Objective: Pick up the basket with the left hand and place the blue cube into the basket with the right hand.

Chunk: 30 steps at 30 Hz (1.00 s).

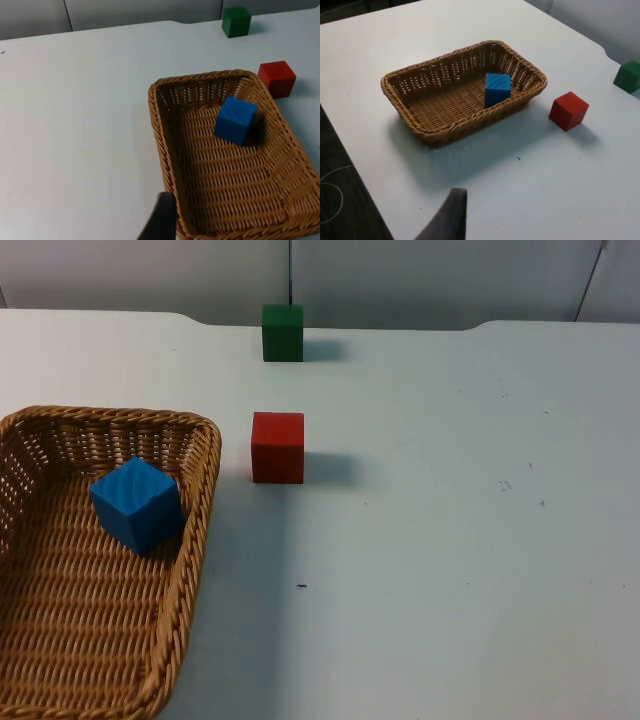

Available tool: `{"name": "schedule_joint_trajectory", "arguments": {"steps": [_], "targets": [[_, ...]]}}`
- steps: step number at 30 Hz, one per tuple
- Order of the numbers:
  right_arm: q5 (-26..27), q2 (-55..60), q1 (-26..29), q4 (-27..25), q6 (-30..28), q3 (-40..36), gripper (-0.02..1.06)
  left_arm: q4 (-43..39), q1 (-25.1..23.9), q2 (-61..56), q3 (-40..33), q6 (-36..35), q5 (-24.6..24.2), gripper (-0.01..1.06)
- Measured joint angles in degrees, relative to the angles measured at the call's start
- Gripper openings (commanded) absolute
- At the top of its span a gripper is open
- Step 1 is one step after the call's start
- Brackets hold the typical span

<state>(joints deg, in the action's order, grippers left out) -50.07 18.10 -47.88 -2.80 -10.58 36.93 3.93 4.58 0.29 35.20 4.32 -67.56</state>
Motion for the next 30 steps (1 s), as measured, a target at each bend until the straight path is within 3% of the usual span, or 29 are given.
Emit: {"name": "schedule_joint_trajectory", "arguments": {"steps": [9, 21, 30], "targets": [[-0.76, -4.45, 0.00, 3.20, 2.68, 0.00, 1.04, -2.22, 0.00, 0.00, -3.35, -1.64, 0.66, 0.79], [-10.16, -17.40, 0.00, 7.81, 8.70, 0.00, 1.04, -3.93, 0.00, 0.00, -3.73, -2.54, 1.46, 0.79], [-16.51, -17.81, 0.00, 8.46, 10.58, -1.33, 1.04, -3.61, 0.00, 0.00, -5.46, -2.65, 4.36, 0.79]]}}
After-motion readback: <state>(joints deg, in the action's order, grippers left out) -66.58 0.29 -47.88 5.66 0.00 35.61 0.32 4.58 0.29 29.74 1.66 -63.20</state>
